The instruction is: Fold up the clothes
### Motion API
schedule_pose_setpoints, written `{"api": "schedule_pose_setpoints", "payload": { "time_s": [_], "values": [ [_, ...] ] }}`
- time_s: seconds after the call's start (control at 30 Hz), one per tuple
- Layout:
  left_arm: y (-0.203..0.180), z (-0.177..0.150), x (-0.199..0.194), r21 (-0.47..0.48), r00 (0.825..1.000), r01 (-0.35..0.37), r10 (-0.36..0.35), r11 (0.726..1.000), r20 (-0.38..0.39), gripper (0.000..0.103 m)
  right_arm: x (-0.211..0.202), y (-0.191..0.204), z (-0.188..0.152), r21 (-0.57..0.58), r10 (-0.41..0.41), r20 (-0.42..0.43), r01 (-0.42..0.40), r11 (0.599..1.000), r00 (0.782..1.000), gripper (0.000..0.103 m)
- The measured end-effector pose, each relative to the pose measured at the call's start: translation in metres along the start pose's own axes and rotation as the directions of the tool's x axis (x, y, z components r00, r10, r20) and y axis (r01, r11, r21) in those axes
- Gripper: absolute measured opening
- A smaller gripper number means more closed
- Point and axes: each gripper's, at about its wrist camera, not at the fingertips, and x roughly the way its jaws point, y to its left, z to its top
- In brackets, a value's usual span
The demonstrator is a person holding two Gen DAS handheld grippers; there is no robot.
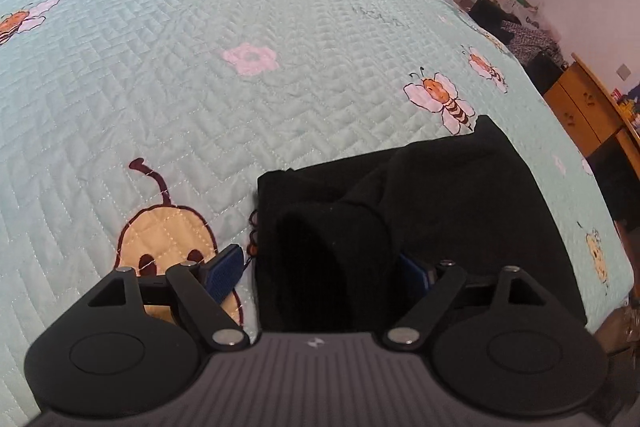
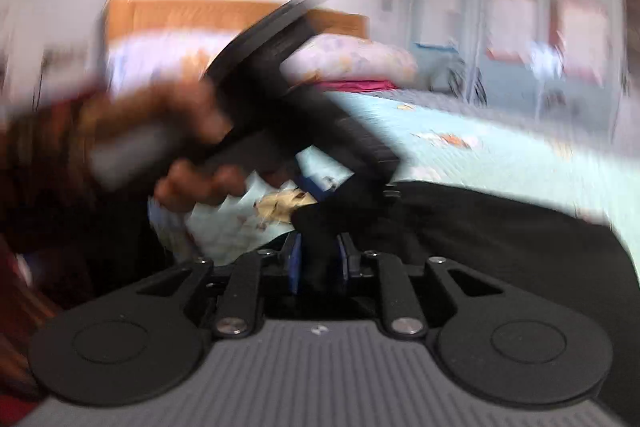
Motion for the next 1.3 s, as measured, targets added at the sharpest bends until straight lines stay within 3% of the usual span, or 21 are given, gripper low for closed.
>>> {"api": "schedule_pose_setpoints", "payload": {
  "time_s": [0.1,0.27,0.5,0.6,0.7,0.73,0.87,0.93,1.0,1.07,1.1,1.17,1.23,1.3],
  "values": [
    [0.001,0.002,0.002,0.010,1.000,0.001,-0.001,1.000,0.002,0.086,-0.020,-0.045,-0.001,0.214,0.007,0.028,-0.013,0.977,1.000,0.021],
    [0.003,0.003,0.005,0.023,1.000,0.009,-0.009,1.000,0.009,0.088,-0.014,-0.075,-0.038,0.372,0.035,-0.041,-0.017,0.928,0.999,0.015],
    [-0.009,0.005,-0.001,0.057,0.999,-0.034,0.034,0.998,0.006,0.088,-0.020,-0.074,-0.013,0.330,0.051,-0.083,-0.021,0.944,0.995,0.018],
    [-0.023,0.009,-0.017,0.082,0.998,-0.063,0.061,0.995,0.021,0.085,-0.029,-0.088,0.015,0.298,0.002,-0.047,0.012,0.955,0.999,0.021],
    [-0.047,0.016,-0.032,0.110,0.997,-0.037,0.029,0.993,0.073,0.085,-0.028,-0.118,0.047,0.319,-0.066,-0.030,0.072,0.945,0.997,0.027],
    [-0.055,0.018,-0.037,0.120,0.996,-0.025,0.014,0.992,0.092,0.087,-0.023,-0.132,0.056,0.344,-0.076,-0.036,0.084,0.935,0.996,0.034],
    [-0.069,0.034,-0.009,0.100,0.992,-0.078,0.067,0.992,0.111,0.087,0.015,-0.189,0.070,0.455,-0.087,-0.089,0.118,0.883,0.992,0.036],
    [-0.062,0.037,0.016,0.082,0.988,-0.135,0.129,0.987,0.084,0.085,0.040,-0.221,0.060,0.567,-0.054,-0.115,0.110,0.817,0.992,0.036],
    [-0.050,0.035,0.033,0.062,0.982,-0.184,0.181,0.981,0.050,0.081,0.060,-0.251,0.040,0.657,-0.054,-0.170,0.154,0.738,0.984,0.036],
    [-0.040,0.029,0.035,0.042,0.986,-0.157,0.154,0.987,0.061,0.083,0.073,-0.276,0.013,0.735,-0.035,-0.215,0.186,0.652,0.976,0.022],
    [-0.037,0.027,0.035,0.042,0.987,-0.152,0.149,0.988,0.065,0.083,0.074,-0.283,0.000,0.769,-0.025,-0.206,0.177,0.615,0.978,0.001],
    [-0.039,0.027,0.034,0.050,0.986,-0.156,0.153,0.986,0.068,0.083,0.069,-0.292,-0.013,0.813,-0.011,-0.161,0.139,0.565,0.987,0.000],
    [-0.039,0.029,0.033,0.039,0.986,-0.158,0.155,0.987,0.064,0.083,0.058,-0.286,-0.012,0.809,-0.045,-0.130,0.132,0.573,0.991,0.006],
    [-0.041,0.031,0.030,0.041,0.986,-0.157,0.154,0.987,0.063,0.082,0.043,-0.272,-0.003,0.763,-0.082,-0.112,0.138,0.631,0.990,0.016]
  ]
}}
